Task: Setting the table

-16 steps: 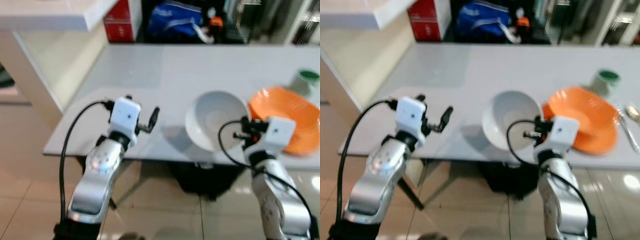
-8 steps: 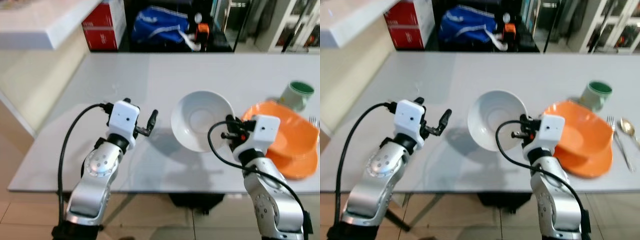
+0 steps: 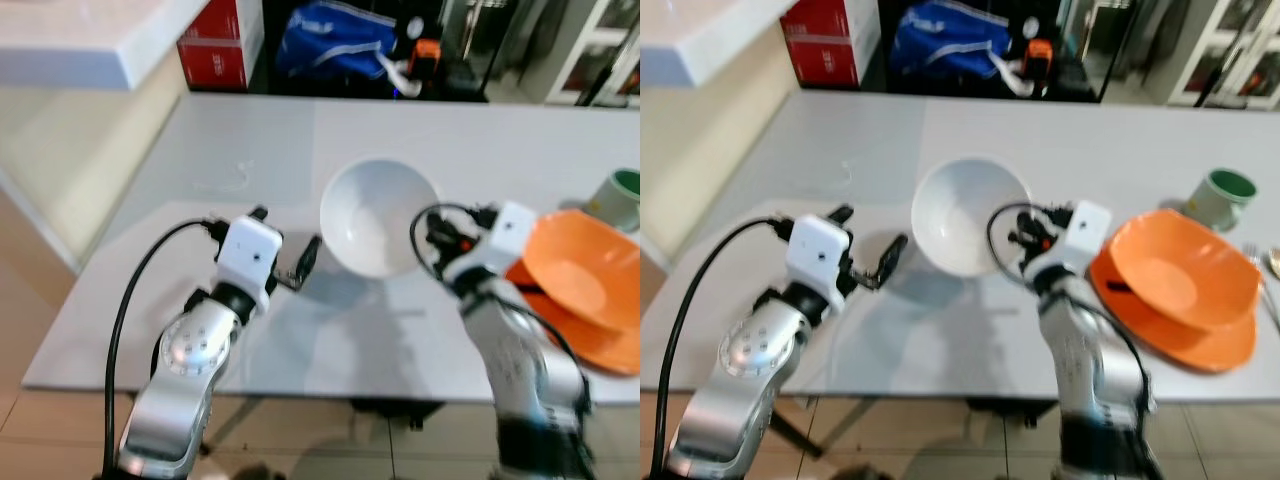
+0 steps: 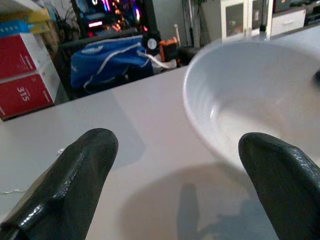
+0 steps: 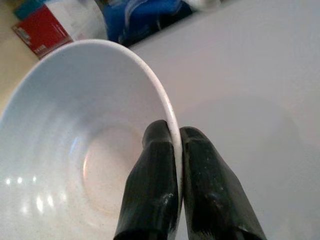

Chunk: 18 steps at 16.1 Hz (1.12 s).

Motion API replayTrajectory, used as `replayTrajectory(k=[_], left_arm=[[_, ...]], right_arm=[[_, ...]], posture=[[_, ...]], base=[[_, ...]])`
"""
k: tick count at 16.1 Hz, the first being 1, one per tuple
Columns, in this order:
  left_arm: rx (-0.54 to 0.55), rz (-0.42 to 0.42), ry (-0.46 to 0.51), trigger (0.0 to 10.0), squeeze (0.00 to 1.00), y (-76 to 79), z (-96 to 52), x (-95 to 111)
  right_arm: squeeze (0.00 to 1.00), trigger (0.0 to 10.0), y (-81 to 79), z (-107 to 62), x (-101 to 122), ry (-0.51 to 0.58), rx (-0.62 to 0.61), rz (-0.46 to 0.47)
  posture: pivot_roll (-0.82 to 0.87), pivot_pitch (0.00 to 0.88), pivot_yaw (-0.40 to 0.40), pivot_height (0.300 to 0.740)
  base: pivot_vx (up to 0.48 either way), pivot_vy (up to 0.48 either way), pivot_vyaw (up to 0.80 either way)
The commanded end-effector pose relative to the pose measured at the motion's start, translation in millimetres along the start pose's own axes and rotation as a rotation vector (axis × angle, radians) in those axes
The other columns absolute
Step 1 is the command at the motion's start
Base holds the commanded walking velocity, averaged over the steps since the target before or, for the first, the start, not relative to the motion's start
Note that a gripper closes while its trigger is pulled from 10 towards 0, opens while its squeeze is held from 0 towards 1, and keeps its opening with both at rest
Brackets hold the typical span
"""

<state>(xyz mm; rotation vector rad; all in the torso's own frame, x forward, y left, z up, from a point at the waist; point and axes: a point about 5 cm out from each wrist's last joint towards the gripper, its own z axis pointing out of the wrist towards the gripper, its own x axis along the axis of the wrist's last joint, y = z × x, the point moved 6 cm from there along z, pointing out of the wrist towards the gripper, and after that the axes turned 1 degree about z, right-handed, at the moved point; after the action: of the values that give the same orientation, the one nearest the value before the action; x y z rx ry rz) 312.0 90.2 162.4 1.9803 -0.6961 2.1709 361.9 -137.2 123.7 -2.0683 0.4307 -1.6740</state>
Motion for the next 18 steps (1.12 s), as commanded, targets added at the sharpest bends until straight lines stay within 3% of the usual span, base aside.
replayTrajectory(k=[1, 2, 5, 8, 13, 18], left_arm=[[-0.012, 0.01, 0.019, 10.0, 0.0, 2.1, -1.4, 5], [-0.041, 0.006, 0.022, 10.0, 0.0, 5.8, -1.8, 7], [-0.13, 0.0, 0.011, 10.0, 0.0, 16.9, -4.4, 6], [-0.3, 0.035, -0.029, 10.0, 0.0, 44.4, -14.1, 0], [-0.28, 0.054, -0.05, 10.0, 0.0, 38.0, -13.5, -2], [-0.265, 0.059, -0.052, 10.0, 0.0, 34.5, -12.9, -1]], right_arm=[[0.0, 10.0, -1.5, 6.4, -3, -0.036, 0.015, 0.048], [0.0, 10.0, -1.6, 22.2, -15, -0.117, 0.025, 0.062], [0.0, 10.0, -10.7, 40.3, -19, -0.196, 0.057, 0.082], [0.0, 10.0, 9.6, 66.9, 1, -0.172, -0.095, 0.083], [0.0, 10.0, 29.3, 79.3, 21, -0.167, -0.22, 0.017], [0.0, 10.0, 20.4, 84.1, 18, -0.24, -0.181, 0.061]], posture=[[0.05, 0.041, -0.021, 0.74], [0.05, 0.04, -0.021, 0.74], [0.06, 0.04, -0.028, 0.74], [0.06, 0.051, -0.028, 0.74], [0.08, 0.06, -0.037, 0.74], [0.08, 0.062, -0.038, 0.74]], base=[[0.0, 0.0, 0.0], [0.0, 0.0, 0.0], [0.0, 0.0, 0.0], [0.0, 0.0, 0.0], [0.0, 0.0, 0.0], [0.0, 0.0, 0.0]])
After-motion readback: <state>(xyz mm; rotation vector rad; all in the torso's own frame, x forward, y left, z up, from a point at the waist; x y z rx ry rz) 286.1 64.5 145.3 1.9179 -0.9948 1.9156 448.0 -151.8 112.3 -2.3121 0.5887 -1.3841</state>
